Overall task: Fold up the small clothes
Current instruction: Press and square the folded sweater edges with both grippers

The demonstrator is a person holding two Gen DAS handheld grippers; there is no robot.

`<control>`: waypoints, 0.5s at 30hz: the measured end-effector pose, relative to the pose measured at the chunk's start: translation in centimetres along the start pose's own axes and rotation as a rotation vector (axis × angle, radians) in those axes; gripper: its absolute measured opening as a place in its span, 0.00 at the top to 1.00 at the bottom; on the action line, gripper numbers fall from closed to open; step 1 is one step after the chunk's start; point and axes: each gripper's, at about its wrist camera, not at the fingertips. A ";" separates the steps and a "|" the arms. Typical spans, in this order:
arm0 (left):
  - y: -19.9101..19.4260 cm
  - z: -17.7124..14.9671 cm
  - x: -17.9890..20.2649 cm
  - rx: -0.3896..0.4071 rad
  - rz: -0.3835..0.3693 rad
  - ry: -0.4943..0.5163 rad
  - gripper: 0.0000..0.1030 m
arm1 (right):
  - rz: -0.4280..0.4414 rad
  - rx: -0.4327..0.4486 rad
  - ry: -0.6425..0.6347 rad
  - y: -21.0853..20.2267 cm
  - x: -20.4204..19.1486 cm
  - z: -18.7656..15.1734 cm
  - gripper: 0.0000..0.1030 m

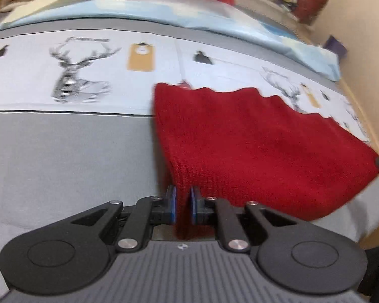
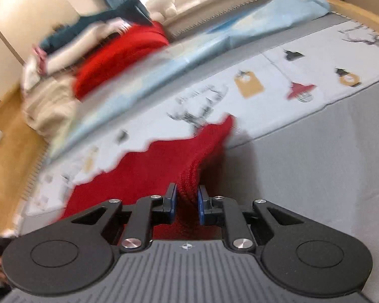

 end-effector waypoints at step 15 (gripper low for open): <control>1.8 0.1 1.7 -0.087 0.044 0.057 0.80 | -0.290 -0.110 -0.102 2.8 0.4 -1.0 0.79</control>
Point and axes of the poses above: each gripper's, at about its wrist camera, not at the fingertips, and y roughly the way its jaws point, x to its right, z to its top, and after that the axes turned 6 degrees about -z, right-handed
